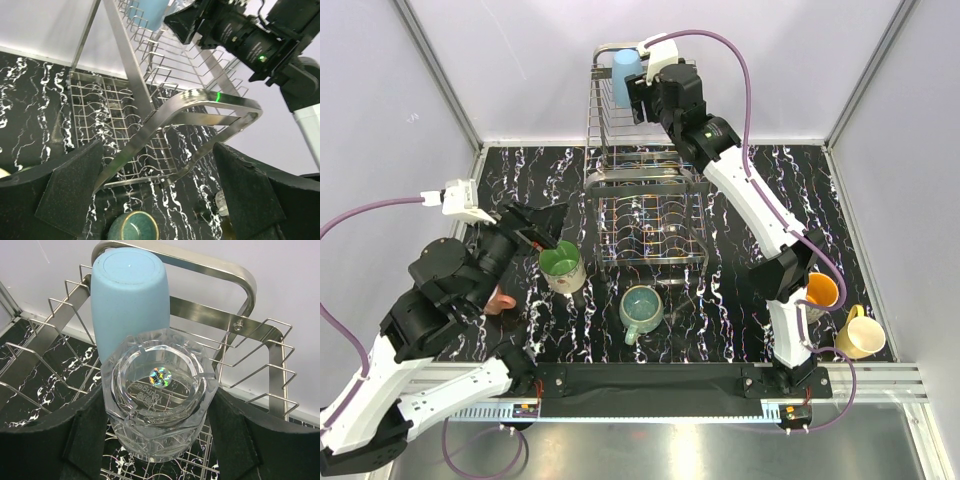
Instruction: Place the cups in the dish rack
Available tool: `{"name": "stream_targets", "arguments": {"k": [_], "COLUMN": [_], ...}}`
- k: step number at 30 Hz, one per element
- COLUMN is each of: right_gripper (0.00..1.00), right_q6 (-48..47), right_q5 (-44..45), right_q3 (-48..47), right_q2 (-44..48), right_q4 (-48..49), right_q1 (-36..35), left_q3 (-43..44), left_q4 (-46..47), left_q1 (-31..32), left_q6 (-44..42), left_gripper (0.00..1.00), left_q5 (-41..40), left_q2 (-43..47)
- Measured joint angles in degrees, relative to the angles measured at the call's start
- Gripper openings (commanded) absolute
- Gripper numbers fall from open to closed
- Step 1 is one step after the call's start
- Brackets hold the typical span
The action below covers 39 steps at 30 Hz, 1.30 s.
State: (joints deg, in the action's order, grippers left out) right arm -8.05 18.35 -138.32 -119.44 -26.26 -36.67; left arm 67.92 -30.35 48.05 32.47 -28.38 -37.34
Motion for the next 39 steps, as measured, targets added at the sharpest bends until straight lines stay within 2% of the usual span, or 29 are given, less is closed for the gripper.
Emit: {"name": "stream_targets", "arguments": {"k": [5, 19, 23, 28, 34, 39], "right_gripper": [1.00, 1.00, 1.00, 1.00, 1.00, 1.00], "right_q6": [0.3, 2.4, 4.5, 6.2, 7.8, 8.0], "right_q5": [0.2, 1.1, 2.3, 3.5, 6.9, 14.6], "right_q3": [0.0, 1.7, 7.7, 18.4, 28.5, 41.1], "right_q2": [0.0, 2.9, 11.6, 28.5, 45.5, 55.6], "right_q4": [-0.2, -4.4, -5.2, -4.6, -3.4, -5.6], "right_q1": [0.0, 0.0, 0.0, 0.0, 0.0, 0.0], "left_q3": [0.0, 5.1, 7.9, 11.4, 11.4, 11.0], "left_q4": [-0.9, -5.8, -7.5, -8.9, -9.0, -9.1], "left_q1": [0.0, 0.0, 0.0, 0.0, 0.0, 0.0], "left_q6": [0.0, 2.2, 2.6, 3.4, 3.4, 3.5], "left_gripper": [0.99, 0.99, 0.99, 0.99, 0.99, 0.99], "left_q5": [-1.5, -1.7, -1.0, 0.9, 1.3, 0.5], "left_q2": [0.0, -3.3, -6.5, -9.3, -7.4, -6.0]}}
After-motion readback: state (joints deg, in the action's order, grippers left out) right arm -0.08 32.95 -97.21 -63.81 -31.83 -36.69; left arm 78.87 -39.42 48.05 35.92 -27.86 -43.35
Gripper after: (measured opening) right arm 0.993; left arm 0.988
